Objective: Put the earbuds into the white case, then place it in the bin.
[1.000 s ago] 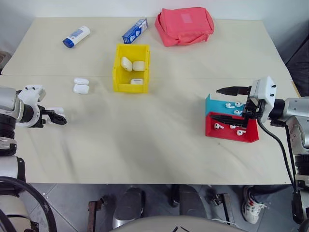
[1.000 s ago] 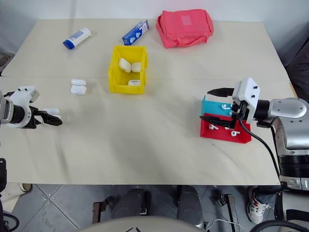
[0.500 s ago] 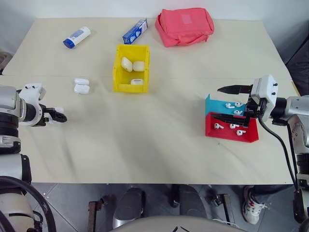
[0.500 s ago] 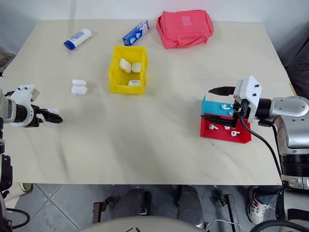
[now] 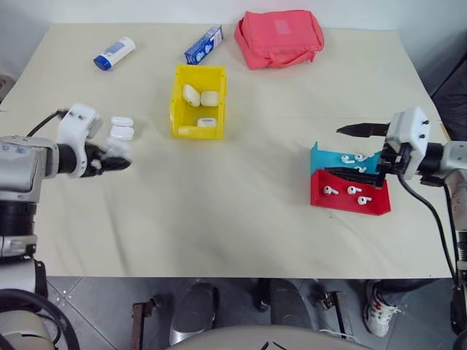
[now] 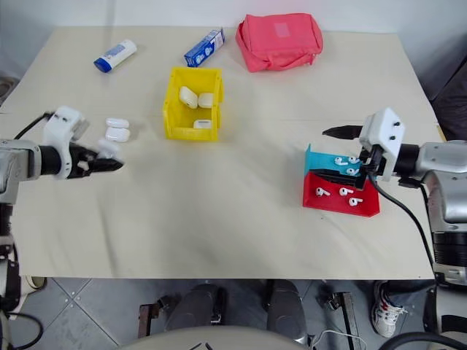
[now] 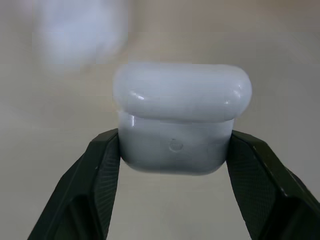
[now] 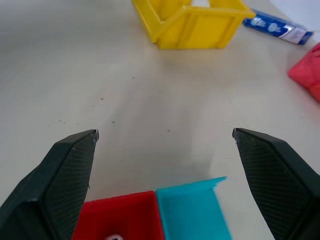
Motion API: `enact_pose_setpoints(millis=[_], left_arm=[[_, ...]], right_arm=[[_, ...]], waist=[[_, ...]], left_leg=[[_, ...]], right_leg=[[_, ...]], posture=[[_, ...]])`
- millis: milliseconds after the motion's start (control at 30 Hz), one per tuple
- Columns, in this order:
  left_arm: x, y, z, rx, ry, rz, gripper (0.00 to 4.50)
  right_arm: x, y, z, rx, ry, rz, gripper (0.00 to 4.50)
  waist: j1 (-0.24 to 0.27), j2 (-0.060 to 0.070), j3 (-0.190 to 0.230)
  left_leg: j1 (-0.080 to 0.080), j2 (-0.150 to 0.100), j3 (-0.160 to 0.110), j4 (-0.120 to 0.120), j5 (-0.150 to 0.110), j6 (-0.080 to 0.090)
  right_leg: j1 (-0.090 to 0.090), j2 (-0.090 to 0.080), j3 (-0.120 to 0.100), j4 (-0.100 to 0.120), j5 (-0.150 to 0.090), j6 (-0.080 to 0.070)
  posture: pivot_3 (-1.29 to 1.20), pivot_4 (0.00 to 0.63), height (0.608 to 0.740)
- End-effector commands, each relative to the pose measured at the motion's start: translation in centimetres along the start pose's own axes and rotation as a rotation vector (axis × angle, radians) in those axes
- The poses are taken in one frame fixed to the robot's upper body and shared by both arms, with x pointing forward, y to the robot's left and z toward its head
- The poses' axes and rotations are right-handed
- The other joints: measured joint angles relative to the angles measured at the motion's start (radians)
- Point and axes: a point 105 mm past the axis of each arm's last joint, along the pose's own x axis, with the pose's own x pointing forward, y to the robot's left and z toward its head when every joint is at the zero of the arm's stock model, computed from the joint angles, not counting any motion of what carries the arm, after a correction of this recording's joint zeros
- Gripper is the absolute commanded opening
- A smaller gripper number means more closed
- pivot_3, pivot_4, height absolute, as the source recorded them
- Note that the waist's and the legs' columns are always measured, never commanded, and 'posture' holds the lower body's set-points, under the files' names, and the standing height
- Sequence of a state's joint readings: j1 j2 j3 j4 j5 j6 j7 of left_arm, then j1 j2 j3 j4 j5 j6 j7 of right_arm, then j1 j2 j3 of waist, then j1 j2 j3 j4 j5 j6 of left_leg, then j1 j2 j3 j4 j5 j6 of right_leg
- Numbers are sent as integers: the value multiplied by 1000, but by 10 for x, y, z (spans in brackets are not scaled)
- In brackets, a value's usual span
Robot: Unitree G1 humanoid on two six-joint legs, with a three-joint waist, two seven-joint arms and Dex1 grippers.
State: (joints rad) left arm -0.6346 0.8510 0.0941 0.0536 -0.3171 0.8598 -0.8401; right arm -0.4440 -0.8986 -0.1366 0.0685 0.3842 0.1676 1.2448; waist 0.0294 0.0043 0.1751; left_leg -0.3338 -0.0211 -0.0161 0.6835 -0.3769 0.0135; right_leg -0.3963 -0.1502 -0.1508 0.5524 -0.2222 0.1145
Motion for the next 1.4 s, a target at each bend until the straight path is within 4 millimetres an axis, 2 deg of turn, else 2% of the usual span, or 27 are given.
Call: enact_pose_setpoints(millis=[33,167,333,400,467,567,667,733,900,1000,1133,1233,1400], left_arm=[[-2,-19,51,217,-292,-104,2797],[18,-53,77,367,-514,-328,2797],[38,-77,91,435,-657,-486,2797],[51,-94,90,455,-671,-596,2797],[70,-120,88,489,-688,-734,2797],[88,-144,85,499,-703,-846,2797],[99,-161,82,496,-714,-908,2797],[100,-173,79,497,-727,-959,2797],[102,-188,73,485,-734,-1028,2797],[102,-196,67,473,-724,-1068,2797],[101,-200,61,468,-705,-1078,2797],[97,-206,49,461,-688,-1101,2797],[92,-211,44,446,-689,-1100,2797]], right_arm=[[-14,1,17,-49,-11,-43,4500],[-23,12,15,-32,48,-71,4500],[-31,22,12,-10,122,-123,4500],[-33,27,9,-15,174,-148,4500],[-32,37,7,26,218,-146,4500],[-32,46,3,45,286,-168,4500],[-33,57,-1,76,342,-161,4500],[-36,66,-3,118,379,-145,4500],[-48,72,-19,114,550,-150,4500],[-56,72,-28,123,620,-158,3944],[-58,70,-29,121,641,-153,2670],[-55,69,-30,134,644,-131,2670],[-54,62,-38,144,681,-121,2670]], waist=[[0,1,0],[3,1,0],[17,0,0],[20,0,0],[27,0,0],[35,-1,0],[37,-1,0],[35,-2,0],[37,-2,0],[39,-2,0],[39,-2,0],[39,-1,0],[41,-2,0]], left_leg=[[0,0,0,0,0,0],[2,0,2,0,2,3],[1,-1,12,0,3,5],[1,0,14,0,3,5],[1,0,14,0,3,6],[-1,-1,14,1,4,8],[-2,-1,14,1,4,10],[-2,0,13,0,3,11],[-2,0,10,0,2,14],[-2,0,10,0,2,15],[-3,0,9,0,2,15],[-2,0,9,1,2,15],[-3,0,8,1,2,15]], right_leg=[[0,0,0,0,0,0],[2,1,-5,0,1,0],[2,1,-7,-2,2,2],[2,2,-7,-2,3,2],[2,2,-8,-2,3,2],[2,1,-8,-5,6,3],[2,2,-8,-9,8,3],[2,2,-8,-10,8,3],[2,2,-7,-12,11,2],[2,2,-7,-13,11,2],[2,2,-7,-14,11,2],[2,2,-6,-14,11,2],[2,2,-6,-14,11,2]], posture=[[0,150,740],[0,150,740],[0,150,740],[0,150,740],[0,150,740],[0,150,740],[0,150,740],[0,150,740],[0,150,740],[0,150,740],[0,150,740],[0,150,740],[0,150,740]])
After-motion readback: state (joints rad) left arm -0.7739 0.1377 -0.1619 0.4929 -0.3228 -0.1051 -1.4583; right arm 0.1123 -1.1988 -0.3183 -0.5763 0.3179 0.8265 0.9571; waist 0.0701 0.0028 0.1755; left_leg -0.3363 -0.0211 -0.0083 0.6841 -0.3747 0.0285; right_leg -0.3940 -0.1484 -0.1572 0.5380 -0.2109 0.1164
